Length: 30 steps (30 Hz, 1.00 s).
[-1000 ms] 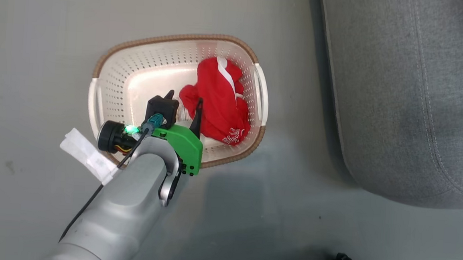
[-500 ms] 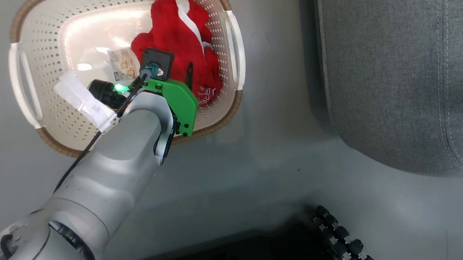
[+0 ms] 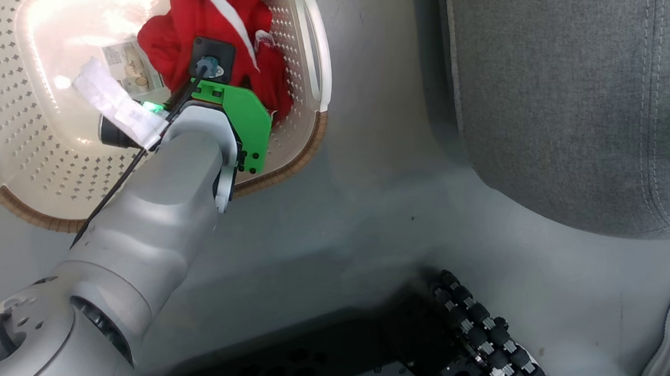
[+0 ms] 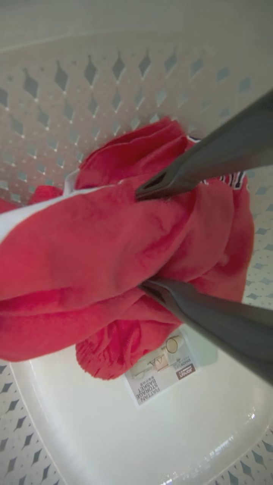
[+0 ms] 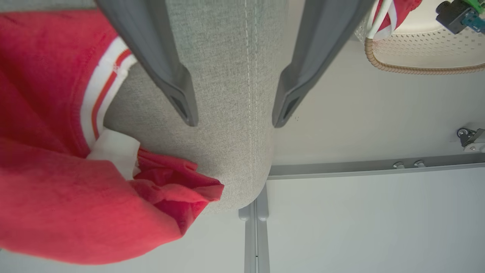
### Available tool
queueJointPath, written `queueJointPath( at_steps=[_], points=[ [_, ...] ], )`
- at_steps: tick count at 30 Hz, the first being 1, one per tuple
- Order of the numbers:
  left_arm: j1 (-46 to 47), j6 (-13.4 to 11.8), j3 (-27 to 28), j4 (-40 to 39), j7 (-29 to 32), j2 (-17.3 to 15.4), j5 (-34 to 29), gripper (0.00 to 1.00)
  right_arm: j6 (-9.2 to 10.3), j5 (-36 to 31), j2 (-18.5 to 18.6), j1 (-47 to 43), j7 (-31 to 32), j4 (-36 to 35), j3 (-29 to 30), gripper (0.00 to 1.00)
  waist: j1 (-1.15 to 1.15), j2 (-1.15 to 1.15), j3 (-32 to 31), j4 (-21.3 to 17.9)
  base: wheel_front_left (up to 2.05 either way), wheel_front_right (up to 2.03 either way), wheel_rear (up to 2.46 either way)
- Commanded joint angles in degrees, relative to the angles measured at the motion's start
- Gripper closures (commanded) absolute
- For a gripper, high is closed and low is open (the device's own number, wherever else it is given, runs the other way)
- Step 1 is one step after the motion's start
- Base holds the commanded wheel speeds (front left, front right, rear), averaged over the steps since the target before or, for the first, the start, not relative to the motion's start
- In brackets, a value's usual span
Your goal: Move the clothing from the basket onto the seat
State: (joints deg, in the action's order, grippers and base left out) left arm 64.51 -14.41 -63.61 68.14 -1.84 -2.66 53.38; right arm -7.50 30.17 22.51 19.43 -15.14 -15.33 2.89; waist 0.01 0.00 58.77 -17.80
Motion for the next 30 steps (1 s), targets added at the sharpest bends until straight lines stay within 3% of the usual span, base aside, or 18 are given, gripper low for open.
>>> queueJointPath(
  at_steps=[1,10,26,30],
  points=[
    [1.23,-0.62,-0.69,0.38,0.69,-0.42,0.16,0.00,0.02,0.26,-0.05,-0.01,0.00,-0.44,-0.20,0.00,-0.01,0.00,0.36,-0.13,0.00,0.00,0.00],
    [3.22,-4.47,-4.87,1.59,4.58,-0.41,-0.21,0.00,0.02,0.72,0.30,-1.53,0.00,-1.96,-0.90,0.00,-0.01,0.00,1.65,-0.39,0.00,0.00,0.00],
    [3.32,-6.59,-8.50,1.63,15.49,-0.40,0.13,0.00,0.02,0.27,1.14,-3.70,0.00,-3.74,-0.56,0.00,-0.01,0.00,2.17,-0.25,0.00,0.00,0.00],
    [4.16,-7.38,-8.58,1.34,14.35,-0.41,0.91,0.00,0.02,0.10,1.28,-4.03,0.00,-4.31,-0.44,0.00,-0.01,0.00,2.06,-0.29,0.00,0.00,0.00]
  ],
)
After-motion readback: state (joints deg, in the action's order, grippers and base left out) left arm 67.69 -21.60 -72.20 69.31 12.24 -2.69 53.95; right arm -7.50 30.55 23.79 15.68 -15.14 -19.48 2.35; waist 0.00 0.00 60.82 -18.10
